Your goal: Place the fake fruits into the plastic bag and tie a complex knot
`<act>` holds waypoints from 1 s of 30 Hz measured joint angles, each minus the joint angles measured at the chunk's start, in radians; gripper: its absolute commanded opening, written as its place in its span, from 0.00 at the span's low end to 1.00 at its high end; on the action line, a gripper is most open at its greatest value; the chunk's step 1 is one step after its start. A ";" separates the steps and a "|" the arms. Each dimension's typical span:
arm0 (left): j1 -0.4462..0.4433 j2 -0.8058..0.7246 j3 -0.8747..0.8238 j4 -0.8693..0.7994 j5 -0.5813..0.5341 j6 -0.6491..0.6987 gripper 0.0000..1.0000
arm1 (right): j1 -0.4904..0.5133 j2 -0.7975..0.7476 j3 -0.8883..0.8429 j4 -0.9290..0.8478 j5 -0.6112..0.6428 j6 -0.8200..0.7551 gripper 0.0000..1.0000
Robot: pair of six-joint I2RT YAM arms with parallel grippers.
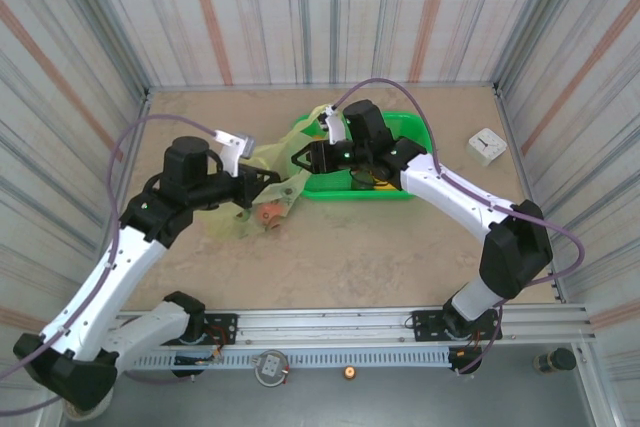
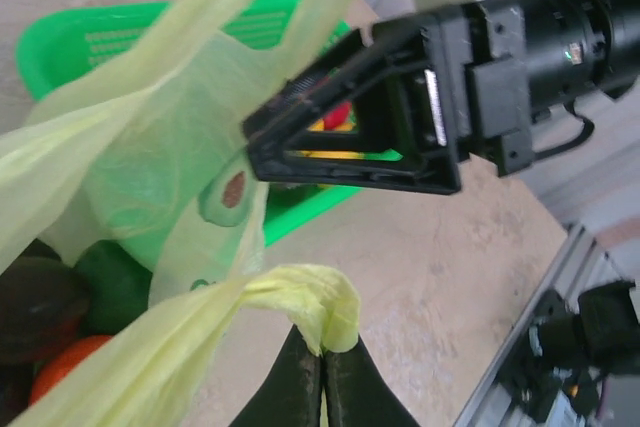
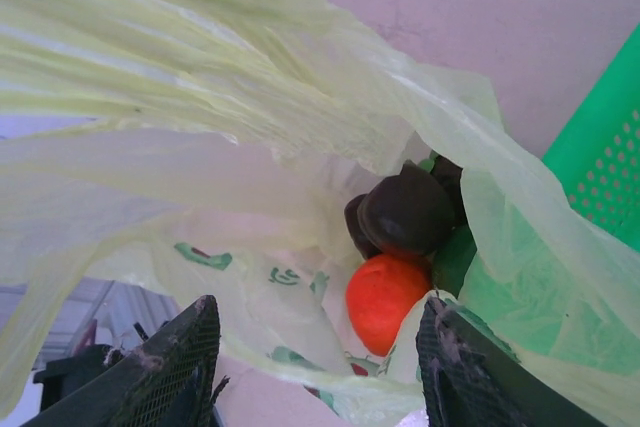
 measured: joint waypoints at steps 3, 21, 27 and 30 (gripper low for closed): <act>-0.076 0.061 0.085 -0.055 -0.028 0.065 0.00 | -0.010 -0.002 0.000 -0.002 -0.016 0.000 0.57; -0.118 0.107 0.152 -0.075 -0.145 0.107 0.00 | -0.003 0.061 0.076 -0.241 -0.140 -0.069 0.69; -0.074 0.102 0.142 -0.063 -0.138 0.091 0.00 | 0.010 0.059 0.101 -0.302 -0.145 -0.140 0.64; -0.027 0.097 0.131 -0.053 -0.117 0.077 0.00 | 0.011 0.046 0.101 -0.331 -0.146 -0.168 0.61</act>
